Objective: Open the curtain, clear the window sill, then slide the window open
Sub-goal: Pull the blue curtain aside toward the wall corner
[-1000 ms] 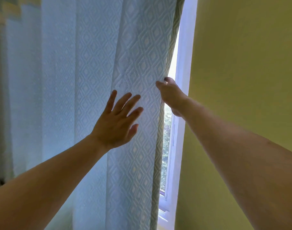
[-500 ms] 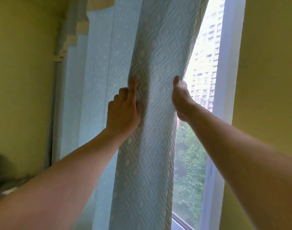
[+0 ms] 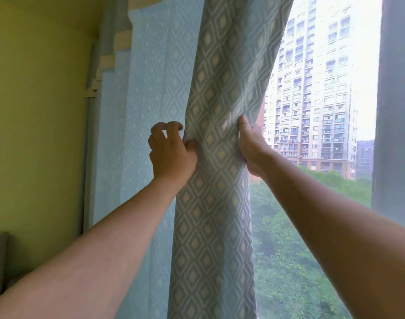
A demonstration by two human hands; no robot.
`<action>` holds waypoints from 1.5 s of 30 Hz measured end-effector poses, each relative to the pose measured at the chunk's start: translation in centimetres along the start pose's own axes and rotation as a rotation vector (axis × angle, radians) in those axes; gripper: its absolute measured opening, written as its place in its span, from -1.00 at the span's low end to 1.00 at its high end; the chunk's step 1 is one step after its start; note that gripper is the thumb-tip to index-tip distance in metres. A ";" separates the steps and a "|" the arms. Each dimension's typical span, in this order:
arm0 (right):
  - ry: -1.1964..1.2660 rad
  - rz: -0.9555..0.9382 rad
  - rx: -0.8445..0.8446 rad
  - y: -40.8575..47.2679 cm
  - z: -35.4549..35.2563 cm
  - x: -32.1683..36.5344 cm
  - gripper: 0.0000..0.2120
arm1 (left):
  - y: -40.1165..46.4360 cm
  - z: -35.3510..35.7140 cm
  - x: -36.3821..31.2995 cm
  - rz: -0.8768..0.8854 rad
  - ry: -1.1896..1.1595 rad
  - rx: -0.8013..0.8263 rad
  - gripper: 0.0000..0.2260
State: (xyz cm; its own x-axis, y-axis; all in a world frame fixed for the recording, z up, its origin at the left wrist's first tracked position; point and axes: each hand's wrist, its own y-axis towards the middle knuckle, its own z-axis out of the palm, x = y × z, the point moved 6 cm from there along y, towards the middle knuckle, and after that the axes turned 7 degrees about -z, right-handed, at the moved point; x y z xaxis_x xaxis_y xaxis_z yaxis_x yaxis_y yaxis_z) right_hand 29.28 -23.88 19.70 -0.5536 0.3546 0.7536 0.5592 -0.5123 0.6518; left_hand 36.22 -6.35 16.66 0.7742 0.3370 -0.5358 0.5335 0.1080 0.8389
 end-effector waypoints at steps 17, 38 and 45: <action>0.013 -0.061 0.011 9.8 11.7 -7.4 -0.66 | 11.4 3.0 11.2 -0.066 0.090 0.007 -0.78; 0.131 0.030 0.314 19.2 21.5 -16.4 -0.31 | 18.9 8.1 24.2 -0.454 -0.023 -0.073 -0.35; 0.209 -0.025 0.326 21.1 25.0 -17.5 -0.74 | 21.8 7.9 26.4 -0.418 -0.035 -0.140 -0.56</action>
State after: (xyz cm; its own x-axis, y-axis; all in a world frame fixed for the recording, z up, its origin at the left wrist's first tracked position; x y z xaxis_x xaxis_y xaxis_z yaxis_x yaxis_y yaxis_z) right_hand 66.18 -21.38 22.43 -0.6646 0.1792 0.7254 0.6923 -0.2179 0.6880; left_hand 70.97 -2.47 20.02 0.5142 0.2057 -0.8326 0.7540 0.3542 0.5532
